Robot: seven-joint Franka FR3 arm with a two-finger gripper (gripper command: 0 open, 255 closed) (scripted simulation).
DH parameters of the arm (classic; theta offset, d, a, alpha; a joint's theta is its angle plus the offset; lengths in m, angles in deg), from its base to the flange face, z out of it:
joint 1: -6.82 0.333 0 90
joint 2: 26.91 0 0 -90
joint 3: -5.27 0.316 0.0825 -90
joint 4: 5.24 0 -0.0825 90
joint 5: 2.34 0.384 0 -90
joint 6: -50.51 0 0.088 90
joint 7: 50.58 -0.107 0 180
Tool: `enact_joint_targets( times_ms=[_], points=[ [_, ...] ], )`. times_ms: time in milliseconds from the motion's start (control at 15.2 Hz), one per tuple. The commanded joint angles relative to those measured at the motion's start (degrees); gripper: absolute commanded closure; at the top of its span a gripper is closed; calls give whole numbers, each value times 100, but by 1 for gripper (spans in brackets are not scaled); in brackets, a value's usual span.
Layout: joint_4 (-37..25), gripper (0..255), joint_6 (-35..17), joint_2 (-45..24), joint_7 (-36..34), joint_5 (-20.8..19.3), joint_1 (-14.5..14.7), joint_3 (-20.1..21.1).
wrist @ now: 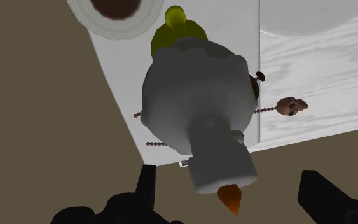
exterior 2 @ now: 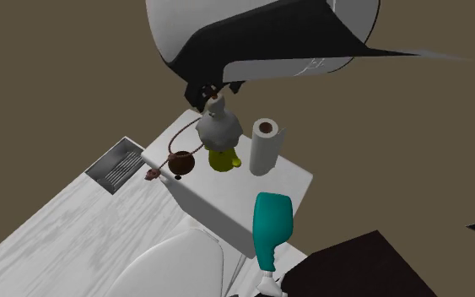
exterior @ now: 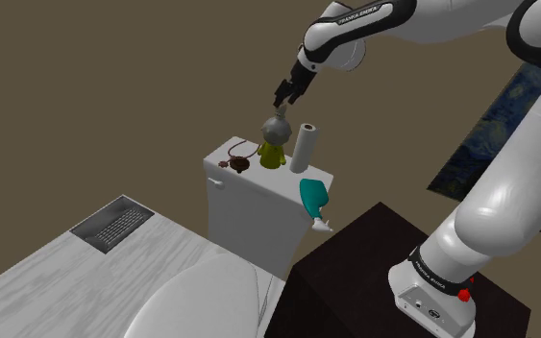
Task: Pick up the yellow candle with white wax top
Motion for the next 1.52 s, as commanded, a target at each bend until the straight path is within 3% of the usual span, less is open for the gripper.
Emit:
enact_joint_targets(
  times_ms=[0, 264, 330, 924, 1452],
  points=[
    [70, 0, -147, -73, 41, 38, 3, 9],
    [161, 0, -324, -163, 100, 89, 3, 20],
    [153, 255, -319, -165, 93, 86, 5, 21],
    [160, 255, -324, -163, 100, 89, 2, 21],
    [-149, 255, 232, 94, -73, -59, 2, -10]
  ],
)
